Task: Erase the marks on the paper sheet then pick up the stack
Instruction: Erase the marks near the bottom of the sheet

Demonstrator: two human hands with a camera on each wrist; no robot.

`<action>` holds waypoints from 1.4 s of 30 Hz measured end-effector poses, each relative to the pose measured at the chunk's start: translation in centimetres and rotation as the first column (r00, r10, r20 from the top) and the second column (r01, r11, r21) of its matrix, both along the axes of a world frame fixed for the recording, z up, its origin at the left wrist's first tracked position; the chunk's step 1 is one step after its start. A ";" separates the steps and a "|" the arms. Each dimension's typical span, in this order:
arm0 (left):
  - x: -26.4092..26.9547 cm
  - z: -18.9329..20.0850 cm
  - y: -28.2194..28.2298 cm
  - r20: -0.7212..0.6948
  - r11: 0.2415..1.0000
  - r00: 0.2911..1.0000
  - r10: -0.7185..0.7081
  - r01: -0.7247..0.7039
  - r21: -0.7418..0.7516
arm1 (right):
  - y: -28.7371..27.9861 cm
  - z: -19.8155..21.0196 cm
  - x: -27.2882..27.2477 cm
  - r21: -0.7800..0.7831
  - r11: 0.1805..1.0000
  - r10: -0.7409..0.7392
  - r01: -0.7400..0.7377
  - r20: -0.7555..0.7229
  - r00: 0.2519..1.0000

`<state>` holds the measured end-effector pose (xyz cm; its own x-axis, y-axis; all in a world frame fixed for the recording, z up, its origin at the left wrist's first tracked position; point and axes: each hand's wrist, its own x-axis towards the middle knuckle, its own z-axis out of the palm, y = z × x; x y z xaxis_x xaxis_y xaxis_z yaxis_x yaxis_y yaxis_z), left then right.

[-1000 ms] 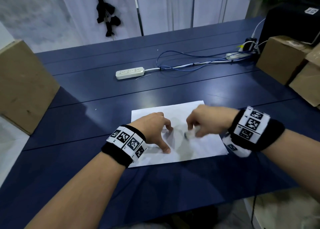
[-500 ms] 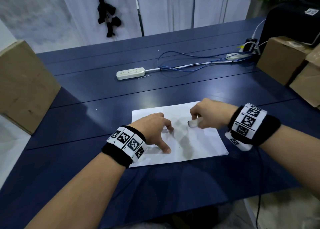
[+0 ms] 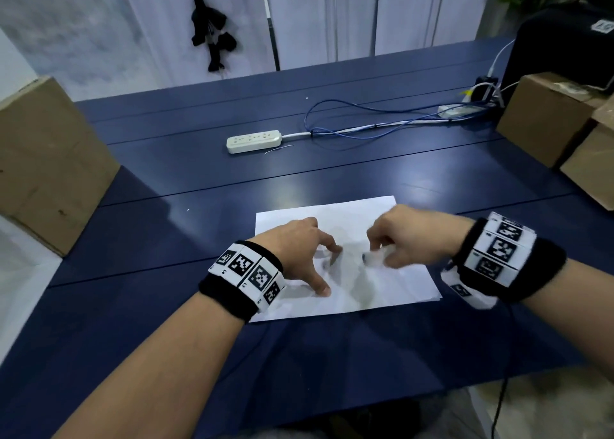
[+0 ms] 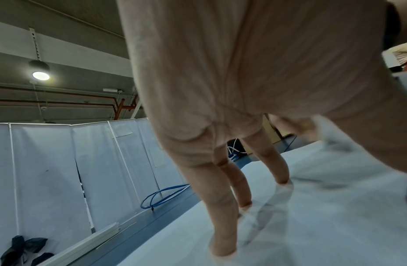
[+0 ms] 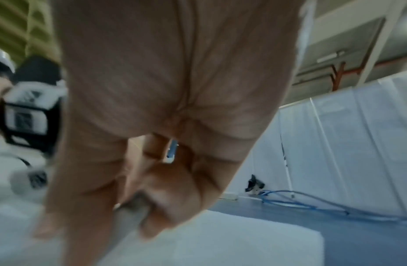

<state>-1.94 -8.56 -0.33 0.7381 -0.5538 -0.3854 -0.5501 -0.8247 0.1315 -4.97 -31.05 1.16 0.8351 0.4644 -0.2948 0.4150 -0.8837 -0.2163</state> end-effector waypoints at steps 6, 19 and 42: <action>-0.2 -0.2 -0.8 0.026 1.000 0.999 0.023 -0.023 -0.002 | 0.4 0.1 -0.7 -0.025 0.998 0.056 -0.059 -0.095 0.994; 0.2 -0.5 -1.0 0.042 1.000 0.999 0.028 -0.028 0.003 | 0.4 0.1 -0.7 -0.012 0.999 0.038 -0.038 -0.038 0.999; 0.2 -0.5 -1.1 0.033 0.999 0.999 0.040 -0.040 -0.008 | 0.2 0.6 -2.3 0.000 0.992 0.125 -0.128 -0.190 0.974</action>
<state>-1.72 -9.66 -0.82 0.7720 -0.5262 -0.3566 -0.5207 -0.8453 0.1200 -7.30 -30.85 1.72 0.6987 0.5580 -0.4478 0.4763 -0.8298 -0.2909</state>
